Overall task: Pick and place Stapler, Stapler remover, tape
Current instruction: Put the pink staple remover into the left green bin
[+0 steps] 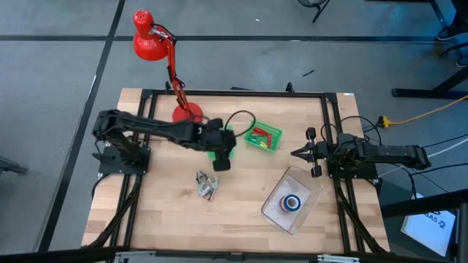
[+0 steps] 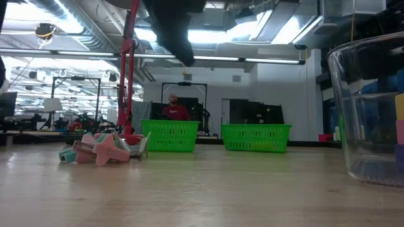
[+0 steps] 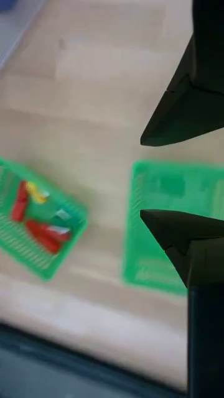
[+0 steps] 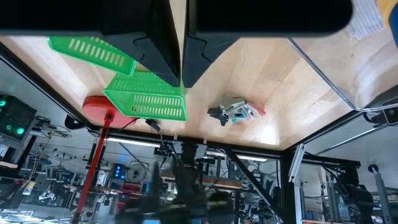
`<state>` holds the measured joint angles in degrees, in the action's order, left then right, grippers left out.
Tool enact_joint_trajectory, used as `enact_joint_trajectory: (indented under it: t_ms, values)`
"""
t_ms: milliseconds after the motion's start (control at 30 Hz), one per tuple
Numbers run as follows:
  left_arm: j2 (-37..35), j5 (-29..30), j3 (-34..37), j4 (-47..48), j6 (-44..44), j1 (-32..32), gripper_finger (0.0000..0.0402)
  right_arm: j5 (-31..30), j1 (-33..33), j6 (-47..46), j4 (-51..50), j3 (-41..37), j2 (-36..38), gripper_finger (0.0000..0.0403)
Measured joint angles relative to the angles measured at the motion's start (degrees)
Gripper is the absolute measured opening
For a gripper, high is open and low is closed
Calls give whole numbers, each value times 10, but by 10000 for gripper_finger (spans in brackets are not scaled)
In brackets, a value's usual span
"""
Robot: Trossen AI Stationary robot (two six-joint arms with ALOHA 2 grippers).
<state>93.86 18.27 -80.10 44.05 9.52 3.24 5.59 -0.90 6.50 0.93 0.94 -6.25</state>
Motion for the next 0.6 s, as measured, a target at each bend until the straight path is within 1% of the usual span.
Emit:
enact_joint_trajectory:
  t_ms: [167,367,500,600]
  values:
    - [-11,-21,1,46,137,48,175,0,0,0,0,0,0,21]
    - [-11,-72,1,74,277,107,175,0,0,0,0,0,0,21]
    - [5,-90,1,87,374,131,175,0,0,0,0,0,0,21]
    - [24,-128,1,86,443,146,175,0,0,0,0,0,0,21]
